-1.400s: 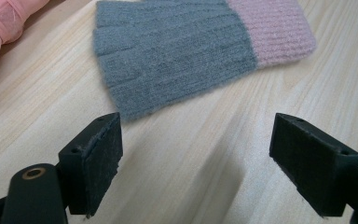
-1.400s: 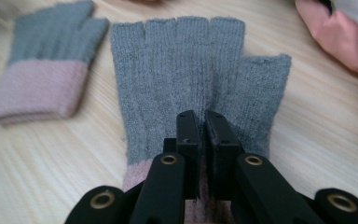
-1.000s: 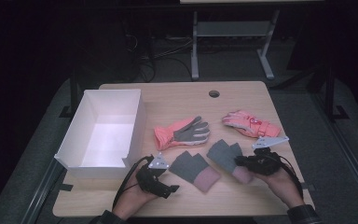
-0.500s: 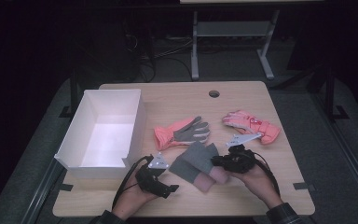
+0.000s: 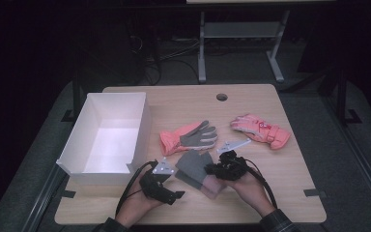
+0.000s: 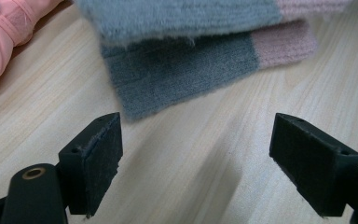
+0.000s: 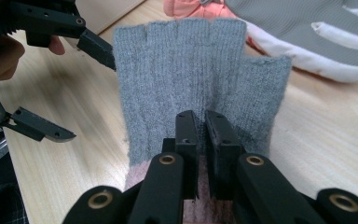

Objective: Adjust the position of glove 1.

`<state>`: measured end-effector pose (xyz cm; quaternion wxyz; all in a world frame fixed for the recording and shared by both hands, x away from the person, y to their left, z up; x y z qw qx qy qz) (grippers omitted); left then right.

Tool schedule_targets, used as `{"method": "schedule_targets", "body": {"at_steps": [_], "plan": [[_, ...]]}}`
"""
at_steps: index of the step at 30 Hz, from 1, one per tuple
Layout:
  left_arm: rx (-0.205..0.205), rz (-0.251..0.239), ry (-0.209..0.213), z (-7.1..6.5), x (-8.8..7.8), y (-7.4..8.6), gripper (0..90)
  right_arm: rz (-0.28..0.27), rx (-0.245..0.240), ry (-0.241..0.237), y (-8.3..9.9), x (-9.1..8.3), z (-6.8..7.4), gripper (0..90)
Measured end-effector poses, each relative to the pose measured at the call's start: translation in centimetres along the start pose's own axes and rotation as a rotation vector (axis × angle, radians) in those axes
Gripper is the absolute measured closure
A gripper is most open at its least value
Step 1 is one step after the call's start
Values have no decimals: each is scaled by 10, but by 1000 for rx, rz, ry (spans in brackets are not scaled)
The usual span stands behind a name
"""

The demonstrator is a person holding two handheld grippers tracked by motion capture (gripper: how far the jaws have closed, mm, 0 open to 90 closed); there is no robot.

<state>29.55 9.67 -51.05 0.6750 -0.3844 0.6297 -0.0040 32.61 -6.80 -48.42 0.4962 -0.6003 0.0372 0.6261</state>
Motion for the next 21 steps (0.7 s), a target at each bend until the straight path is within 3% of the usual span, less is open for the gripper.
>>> {"method": "schedule_targets", "body": {"at_steps": [7,11,14,16,18,21], "plan": [[-5,4,1,-1,1,0,167,20,22,27,3,6,3,821],[-6,8,2,-1,0,1,167,15,7,23,3,7,4,662],[-11,6,2,0,-1,1,168,-16,2,19,1,1,3,617],[-12,-1,-4,0,-2,1,199,-45,3,21,-1,-7,0,664],[-10,-15,-9,-1,-5,0,270,-70,-7,51,0,-16,-9,772],[1,-38,11,-3,-12,-3,507,-84,-44,79,5,-30,-22,886]]}}
Point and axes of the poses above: each handheld gripper's, and its own axes: x roughly forward along the jaws, y roughly out of its underside, z roughly to its left, the point moved 8 cm from there along x, roughly forward along the jaws, and after that the axes turned 9 degrees about z, right-handed, at the moved point
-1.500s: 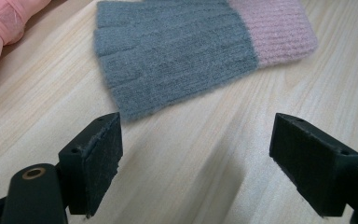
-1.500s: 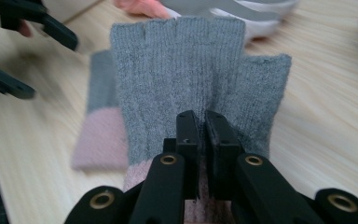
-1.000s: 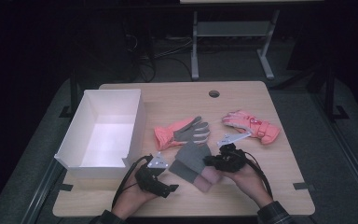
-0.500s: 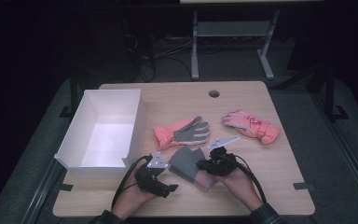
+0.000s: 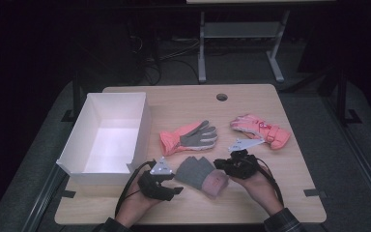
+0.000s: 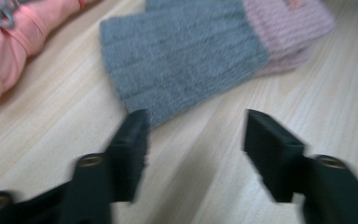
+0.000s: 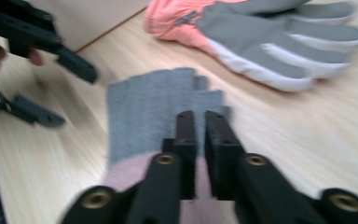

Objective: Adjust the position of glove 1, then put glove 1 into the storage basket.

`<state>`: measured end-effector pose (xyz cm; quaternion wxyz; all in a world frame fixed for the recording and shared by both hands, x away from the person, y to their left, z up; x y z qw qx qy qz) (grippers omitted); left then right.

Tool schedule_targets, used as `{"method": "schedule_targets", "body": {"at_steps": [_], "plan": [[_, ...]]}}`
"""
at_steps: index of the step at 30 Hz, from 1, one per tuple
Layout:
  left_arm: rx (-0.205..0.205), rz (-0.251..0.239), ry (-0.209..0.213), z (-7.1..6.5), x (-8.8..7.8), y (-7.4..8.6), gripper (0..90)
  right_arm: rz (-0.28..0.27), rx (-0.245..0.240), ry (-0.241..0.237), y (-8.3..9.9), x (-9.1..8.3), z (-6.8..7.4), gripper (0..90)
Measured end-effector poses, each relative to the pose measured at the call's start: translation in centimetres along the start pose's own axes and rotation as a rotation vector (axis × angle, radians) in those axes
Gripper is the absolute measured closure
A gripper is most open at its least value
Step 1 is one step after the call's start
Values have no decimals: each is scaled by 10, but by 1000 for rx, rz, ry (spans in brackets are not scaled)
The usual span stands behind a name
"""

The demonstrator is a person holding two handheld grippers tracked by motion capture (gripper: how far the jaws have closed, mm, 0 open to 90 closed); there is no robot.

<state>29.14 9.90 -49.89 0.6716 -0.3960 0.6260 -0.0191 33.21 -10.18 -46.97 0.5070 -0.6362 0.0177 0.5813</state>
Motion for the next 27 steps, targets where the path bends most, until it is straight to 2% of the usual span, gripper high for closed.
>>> {"method": "schedule_targets", "body": {"at_steps": [1,2,3,4,6,9,11,14,15,17,18,19,20,27], "plan": [[-1,-4,7,-1,-1,-1,601,2,-15,6,3,-4,-4,893],[4,-13,32,-3,-3,-2,677,1,-26,11,5,-6,-7,900],[4,-13,32,-3,-3,-2,813,1,-26,11,5,-6,-7,900],[-2,-11,40,-4,-3,-3,813,7,-49,23,11,-10,-14,900],[-12,-6,42,-5,-2,-6,895,15,-67,22,21,-14,-22,895],[-13,3,40,-6,2,-8,896,53,-69,25,37,-12,-34,881],[-22,9,54,-9,7,-9,896,82,-64,28,47,-9,-38,895],[-13,29,55,-12,14,-11,896,112,-71,4,55,-2,-34,900],[-6,33,53,-12,15,-12,896,115,-72,-1,54,-1,-32,900],[-19,26,57,-13,18,-15,895,109,-82,-11,51,2,-30,900],[-6,36,54,-12,19,-15,895,111,-91,-15,50,3,-28,900],[-20,31,59,-12,22,-17,895,108,-105,-15,49,5,-28,900],[-8,44,62,-11,23,-17,895,113,-104,-19,48,7,-27,900],[-19,49,53,-7,34,-23,895,150,-149,-30,49,16,-20,900]]}}
Point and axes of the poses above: each handheld gripper's, and its own axes: x roughly forward along the jaws, y roughly out of its underside, z roughly to its left, the point moved 8 cm from there along x, roughly forward along the jaws, and after that the axes turned 9 degrees about z, right-handed, at the moved point
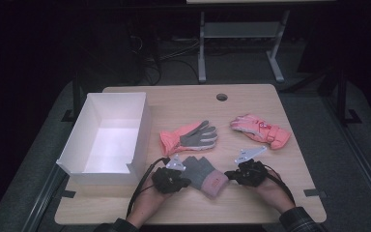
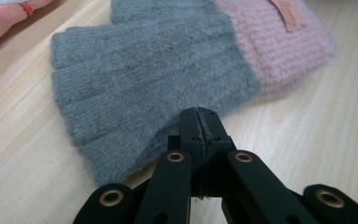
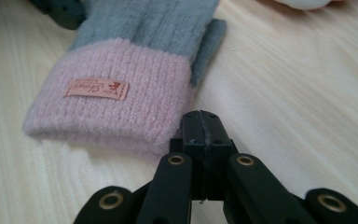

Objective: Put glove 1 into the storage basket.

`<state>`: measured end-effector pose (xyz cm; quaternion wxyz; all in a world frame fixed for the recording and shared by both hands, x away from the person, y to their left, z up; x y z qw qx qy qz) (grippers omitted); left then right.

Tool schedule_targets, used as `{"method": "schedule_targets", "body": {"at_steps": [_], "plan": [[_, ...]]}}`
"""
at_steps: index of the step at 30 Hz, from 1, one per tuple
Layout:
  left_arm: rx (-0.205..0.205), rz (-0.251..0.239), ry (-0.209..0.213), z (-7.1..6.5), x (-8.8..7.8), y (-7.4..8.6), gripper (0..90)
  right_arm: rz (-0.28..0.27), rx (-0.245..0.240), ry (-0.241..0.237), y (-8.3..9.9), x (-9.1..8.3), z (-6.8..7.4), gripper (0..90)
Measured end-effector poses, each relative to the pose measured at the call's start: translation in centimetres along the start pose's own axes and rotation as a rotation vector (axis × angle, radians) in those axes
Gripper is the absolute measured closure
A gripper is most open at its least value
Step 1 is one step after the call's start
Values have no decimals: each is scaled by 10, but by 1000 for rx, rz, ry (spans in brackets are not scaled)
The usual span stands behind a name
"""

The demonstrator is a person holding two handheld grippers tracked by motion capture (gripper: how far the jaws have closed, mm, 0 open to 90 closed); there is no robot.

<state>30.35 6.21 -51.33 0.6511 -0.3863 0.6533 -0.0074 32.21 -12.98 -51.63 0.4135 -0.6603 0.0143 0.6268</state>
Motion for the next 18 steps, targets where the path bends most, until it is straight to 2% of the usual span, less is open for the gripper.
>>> {"method": "schedule_targets", "body": {"at_steps": [1,4,5,6,10,11,12,14,18], "plan": [[12,10,-1,1,-1,1,893,4,0,-1,0,0,2,900],[-12,0,9,4,1,-2,892,2,-2,-16,2,-3,7,900],[-1,15,8,6,1,-1,892,2,-12,-12,3,-3,8,900],[-15,4,13,6,2,-3,893,5,-8,-19,3,-3,10,900],[-5,10,13,9,4,-8,894,12,-9,-32,7,-4,17,900],[-18,-2,16,9,5,-11,895,13,-6,-34,7,-5,19,900],[-3,11,13,11,5,-11,895,13,-8,-36,8,-5,21,900],[-18,2,20,13,7,-14,895,11,-15,-46,10,-6,27,900],[-18,-1,19,19,10,-20,896,22,-19,-84,14,-4,38,900]]}}
Point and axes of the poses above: each handheld gripper's, and its own axes: x roughly forward along the jaws, y roughly out of its underside, z roughly to its left, the point moved 8 cm from there along x, roughly forward along the jaws, and after that the axes turned 9 degrees about z, right-handed, at the moved point
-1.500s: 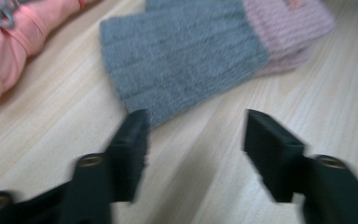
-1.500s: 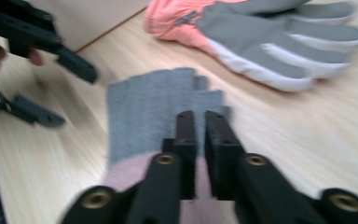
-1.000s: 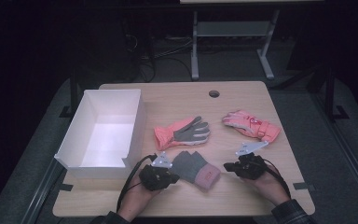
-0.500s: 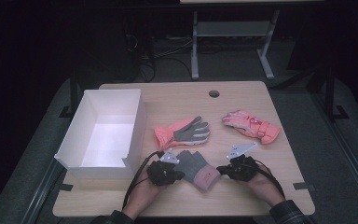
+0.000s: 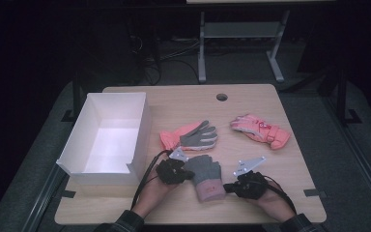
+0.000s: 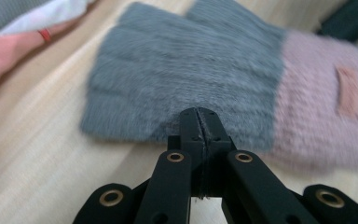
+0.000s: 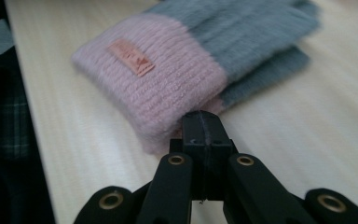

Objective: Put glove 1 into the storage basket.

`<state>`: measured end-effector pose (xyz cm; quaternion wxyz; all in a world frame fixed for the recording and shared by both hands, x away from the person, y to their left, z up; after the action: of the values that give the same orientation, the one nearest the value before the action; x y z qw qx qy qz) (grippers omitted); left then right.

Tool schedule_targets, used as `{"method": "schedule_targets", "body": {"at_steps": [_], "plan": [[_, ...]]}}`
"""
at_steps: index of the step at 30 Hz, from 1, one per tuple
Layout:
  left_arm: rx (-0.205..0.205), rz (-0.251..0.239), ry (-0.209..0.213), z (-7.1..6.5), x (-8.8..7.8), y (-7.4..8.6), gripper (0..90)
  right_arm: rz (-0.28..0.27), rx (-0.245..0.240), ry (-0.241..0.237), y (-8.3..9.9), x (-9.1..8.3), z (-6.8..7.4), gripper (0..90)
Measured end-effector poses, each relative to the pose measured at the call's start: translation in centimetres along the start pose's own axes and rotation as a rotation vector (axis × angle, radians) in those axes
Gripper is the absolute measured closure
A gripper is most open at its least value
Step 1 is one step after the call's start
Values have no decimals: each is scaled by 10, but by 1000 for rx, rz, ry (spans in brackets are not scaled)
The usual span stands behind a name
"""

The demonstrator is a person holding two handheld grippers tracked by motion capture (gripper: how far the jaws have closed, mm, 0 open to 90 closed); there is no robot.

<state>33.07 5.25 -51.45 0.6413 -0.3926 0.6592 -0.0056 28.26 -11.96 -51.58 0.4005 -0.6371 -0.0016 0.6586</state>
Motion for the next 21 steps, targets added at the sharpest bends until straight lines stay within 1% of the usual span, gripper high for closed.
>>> {"method": "schedule_targets", "body": {"at_steps": [1,2,3,5,6,7,8,9,10,12,13,14,15,16,17,18,19,20,21], "plan": [[-10,-8,1,0,1,-2,896,1,-6,-15,0,1,3,900],[2,-2,-2,2,1,-3,896,8,-11,-20,0,2,5,900],[-4,-4,0,2,2,-5,896,12,-20,-18,-1,4,7,900],[-3,-9,5,2,3,-7,896,12,-29,-35,-3,6,13,900],[-13,-19,7,1,4,-9,896,13,-37,-36,-4,7,15,900],[-10,-16,8,1,5,-10,896,19,-56,-37,-5,9,17,900],[-12,-21,8,1,5,-12,896,21,-55,-47,-6,10,21,900],[-3,-16,8,2,5,-13,896,23,-65,-53,-7,12,23,900],[-8,-21,8,2,6,-15,896,24,-73,-55,-9,14,25,900],[0,-13,6,5,6,-17,896,26,-84,-67,-13,18,30,900],[-13,-23,11,5,6,-19,896,24,-89,-72,-15,20,33,900],[-4,-16,13,7,6,-20,896,21,-88,-79,-17,21,35,900],[-14,-25,14,7,6,-22,896,21,-93,-81,-20,23,37,900],[-2,-26,17,8,6,-23,896,21,-97,-84,-22,25,39,900],[-17,-43,24,9,6,-27,897,20,-100,-89,-24,27,41,900],[-17,-43,24,9,6,-27,896,20,-100,-89,-24,27,41,900],[-20,-45,27,9,6,-28,896,18,-114,-93,-28,31,45,900],[-8,-39,25,10,6,-29,896,18,-122,-92,-29,33,46,900],[-11,-40,28,10,5,-30,896,17,-126,-94,-31,35,48,900]]}}
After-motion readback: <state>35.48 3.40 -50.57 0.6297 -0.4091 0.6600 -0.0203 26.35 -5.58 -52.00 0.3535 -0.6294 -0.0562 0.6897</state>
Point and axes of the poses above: each handheld gripper's, and its own axes: x roughly forward along the jaws, y roughly out of its underside, z roughly to its left, the point moved 8 cm from there along x, roughly forward along the jaws, and after that the axes turned 9 degrees about z, right-handed, at the moved point
